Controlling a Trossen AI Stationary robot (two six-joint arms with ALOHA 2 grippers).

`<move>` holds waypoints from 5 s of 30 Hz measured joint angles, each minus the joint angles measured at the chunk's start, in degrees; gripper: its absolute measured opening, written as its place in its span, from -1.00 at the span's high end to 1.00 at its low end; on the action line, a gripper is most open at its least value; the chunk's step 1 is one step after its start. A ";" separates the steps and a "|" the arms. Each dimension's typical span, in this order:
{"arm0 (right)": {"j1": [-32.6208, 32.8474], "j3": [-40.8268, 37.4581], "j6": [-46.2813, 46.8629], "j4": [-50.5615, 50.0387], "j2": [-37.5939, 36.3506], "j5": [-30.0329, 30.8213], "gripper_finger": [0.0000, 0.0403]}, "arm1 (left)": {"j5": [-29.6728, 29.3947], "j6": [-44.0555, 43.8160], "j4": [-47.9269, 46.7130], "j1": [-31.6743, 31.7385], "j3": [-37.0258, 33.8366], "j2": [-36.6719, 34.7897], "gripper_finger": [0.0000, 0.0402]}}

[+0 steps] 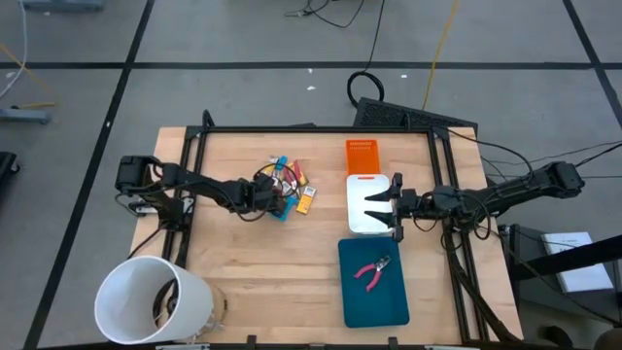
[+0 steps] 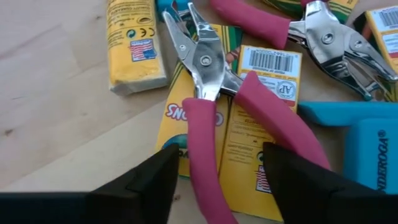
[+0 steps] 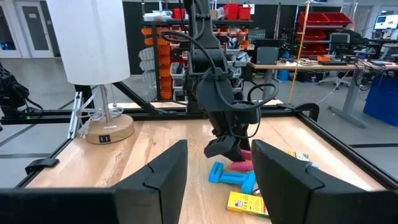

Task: Pick & Place School Supplies
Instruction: Put the pink puncher into the blue bin

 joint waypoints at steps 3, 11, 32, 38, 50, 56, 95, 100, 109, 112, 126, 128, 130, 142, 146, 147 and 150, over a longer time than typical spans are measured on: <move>0.00 0.00 0.00 -0.02 0.00 0.00 0.16 | -0.04 -0.74 -0.45 0.00 0.00 0.04 0.09; 0.00 0.00 0.00 -0.04 0.00 0.00 0.17 | -0.19 -0.90 -0.62 -0.07 -0.02 0.04 0.47; 0.00 0.00 0.02 -0.61 0.00 0.00 0.19 | -0.97 3.28 -2.59 -0.11 0.00 0.07 0.67; 0.00 0.00 0.02 -0.59 0.00 0.00 0.20 | -1.08 3.18 -2.88 -0.11 -0.02 0.07 0.74; 0.02 0.00 0.01 -0.91 -0.02 0.02 0.21 | -5.48 5.59 -5.83 -2.16 -0.30 -7.02 0.75; 0.01 0.00 0.01 -0.96 -0.02 0.01 0.21 | -9.98 6.44 -6.46 -4.20 -0.26 -10.74 0.73; 0.02 0.00 0.00 -1.36 -0.02 0.00 0.23 | -7.97 22.38 22.89 -2.24 -18.92 -24.15 0.75; 0.00 0.00 0.00 -1.39 -0.02 0.00 0.23 | 1.40 31.59 43.34 -2.25 -22.88 -24.28 0.75; 0.00 0.00 0.00 -0.91 0.39 0.08 0.23 | 13.95 39.94 62.07 -3.50 -25.14 -23.62 0.75; 0.00 0.00 -0.36 1.13 2.19 0.12 0.23 | 14.14 45.75 66.38 -5.59 -25.16 -21.78 0.75; -0.02 0.00 -5.85 16.52 17.38 0.24 0.22 | 14.59 59.47 76.43 -12.31 -16.54 -6.00 0.73; -0.02 0.00 -6.10 19.54 19.33 0.18 0.19 | 15.73 59.48 76.18 -12.08 -14.18 -4.15 0.75; -0.02 0.00 -5.95 22.54 21.22 0.03 0.14 | 17.25 59.48 75.87 -11.86 -11.68 -2.16 0.75; -0.04 0.66 -0.80 34.63 28.95 -1.18 -0.37 | 18.20 60.92 66.49 -11.69 -2.73 2.75 0.75; -0.51 3.21 1.13 31.87 30.19 -7.07 -0.46 | 18.18 61.40 67.39 -11.67 -2.62 2.73 0.71; -0.66 3.98 1.63 30.69 30.57 -7.69 -0.47 | 18.18 61.55 67.47 -11.69 -2.62 2.73 0.70; -1.05 6.87 2.14 27.47 32.48 -7.67 -0.48 | 18.18 61.47 67.45 -11.60 -2.62 2.73 0.71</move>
